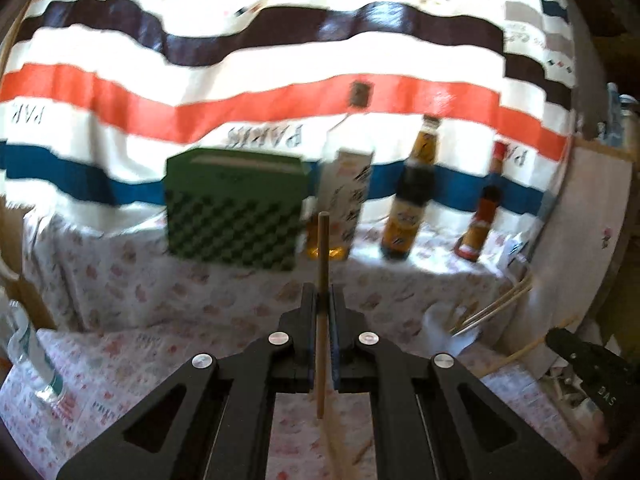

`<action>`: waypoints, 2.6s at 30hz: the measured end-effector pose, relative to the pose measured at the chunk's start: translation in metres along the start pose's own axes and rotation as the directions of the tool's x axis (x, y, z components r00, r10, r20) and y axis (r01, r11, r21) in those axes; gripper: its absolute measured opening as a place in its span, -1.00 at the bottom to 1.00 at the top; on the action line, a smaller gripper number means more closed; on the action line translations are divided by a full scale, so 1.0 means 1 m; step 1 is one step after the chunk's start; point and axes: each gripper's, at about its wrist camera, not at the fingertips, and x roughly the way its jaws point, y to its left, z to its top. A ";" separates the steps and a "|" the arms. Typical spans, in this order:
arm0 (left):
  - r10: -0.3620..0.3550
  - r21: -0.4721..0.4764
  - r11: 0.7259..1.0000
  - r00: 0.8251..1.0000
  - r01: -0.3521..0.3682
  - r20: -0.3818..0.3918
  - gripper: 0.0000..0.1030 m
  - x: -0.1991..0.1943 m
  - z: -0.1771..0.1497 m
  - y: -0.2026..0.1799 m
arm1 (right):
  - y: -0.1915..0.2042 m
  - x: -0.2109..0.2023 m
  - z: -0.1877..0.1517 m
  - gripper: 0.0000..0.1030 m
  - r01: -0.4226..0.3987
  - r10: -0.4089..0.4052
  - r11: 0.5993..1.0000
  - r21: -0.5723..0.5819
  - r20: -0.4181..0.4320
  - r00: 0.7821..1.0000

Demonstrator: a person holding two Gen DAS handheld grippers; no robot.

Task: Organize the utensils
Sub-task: 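Lift both held chopsticks upright and carry them toward the clear cup, then lower the chopsticks into the clear cup and open both tools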

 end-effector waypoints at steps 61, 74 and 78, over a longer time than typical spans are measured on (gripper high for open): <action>-0.185 0.172 0.964 0.977 0.201 -0.102 -0.19 0.150 0.027 -0.146 | -0.125 0.122 0.092 -0.60 -0.001 0.038 0.967 0.255 -0.141 0.989; -0.063 0.181 0.983 0.988 0.037 0.144 0.61 0.029 0.041 -0.076 | -0.082 0.054 0.104 0.37 -0.020 0.014 0.988 0.155 0.036 0.999; -0.006 0.187 0.982 0.981 -0.030 0.192 0.82 -0.006 0.038 -0.045 | -0.058 0.045 0.096 0.54 -0.058 0.057 0.989 0.134 0.014 0.998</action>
